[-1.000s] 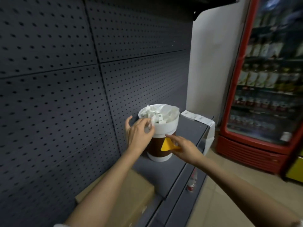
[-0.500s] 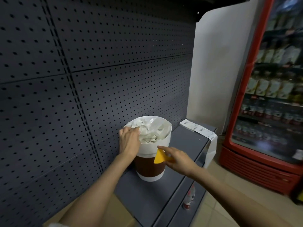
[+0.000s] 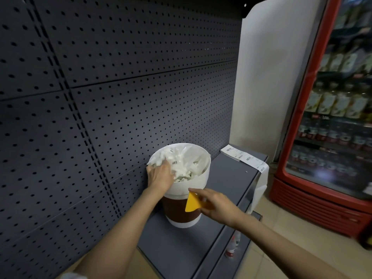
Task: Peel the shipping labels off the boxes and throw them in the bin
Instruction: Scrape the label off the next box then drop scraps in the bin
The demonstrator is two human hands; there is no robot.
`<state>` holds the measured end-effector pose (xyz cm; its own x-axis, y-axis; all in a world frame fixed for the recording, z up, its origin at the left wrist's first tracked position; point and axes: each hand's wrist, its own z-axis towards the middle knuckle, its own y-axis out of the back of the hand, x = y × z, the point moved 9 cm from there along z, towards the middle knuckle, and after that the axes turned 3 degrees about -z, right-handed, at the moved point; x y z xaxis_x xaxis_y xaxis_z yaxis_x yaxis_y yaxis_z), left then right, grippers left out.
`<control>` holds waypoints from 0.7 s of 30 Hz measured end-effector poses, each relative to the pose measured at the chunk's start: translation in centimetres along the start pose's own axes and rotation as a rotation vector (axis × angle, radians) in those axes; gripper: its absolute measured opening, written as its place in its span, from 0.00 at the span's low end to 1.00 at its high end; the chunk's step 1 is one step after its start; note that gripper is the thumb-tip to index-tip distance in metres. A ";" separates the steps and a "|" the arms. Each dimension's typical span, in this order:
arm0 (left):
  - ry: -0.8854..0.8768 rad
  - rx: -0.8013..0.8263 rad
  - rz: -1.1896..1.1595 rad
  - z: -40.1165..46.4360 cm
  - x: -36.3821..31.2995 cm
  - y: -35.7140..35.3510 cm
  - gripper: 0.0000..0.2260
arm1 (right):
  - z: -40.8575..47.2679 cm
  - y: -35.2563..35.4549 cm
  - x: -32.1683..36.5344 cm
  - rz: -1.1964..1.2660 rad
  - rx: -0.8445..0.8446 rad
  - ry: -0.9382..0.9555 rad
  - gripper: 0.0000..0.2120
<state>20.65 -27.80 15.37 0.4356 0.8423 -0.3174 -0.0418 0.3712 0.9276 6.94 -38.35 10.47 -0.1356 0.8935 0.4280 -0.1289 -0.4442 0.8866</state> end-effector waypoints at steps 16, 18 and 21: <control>-0.061 -0.034 -0.142 -2.7 -0.5 2.2 0.11 | 1.0 -1.2 1.1 0.018 0.042 0.038 0.31; -0.010 -0.093 -0.264 -2.8 0.7 2.8 0.06 | 1.1 -1.4 1.6 0.019 0.045 0.050 0.30; 0.047 -0.104 -0.375 -2.7 1.0 3.6 0.26 | 1.3 -1.6 2.0 0.023 0.051 0.052 0.31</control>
<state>18.54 -24.56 17.88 0.3963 0.6570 -0.6414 0.0207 0.6920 0.7216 8.14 -35.73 10.14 -0.1891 0.8780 0.4397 -0.0755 -0.4594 0.8850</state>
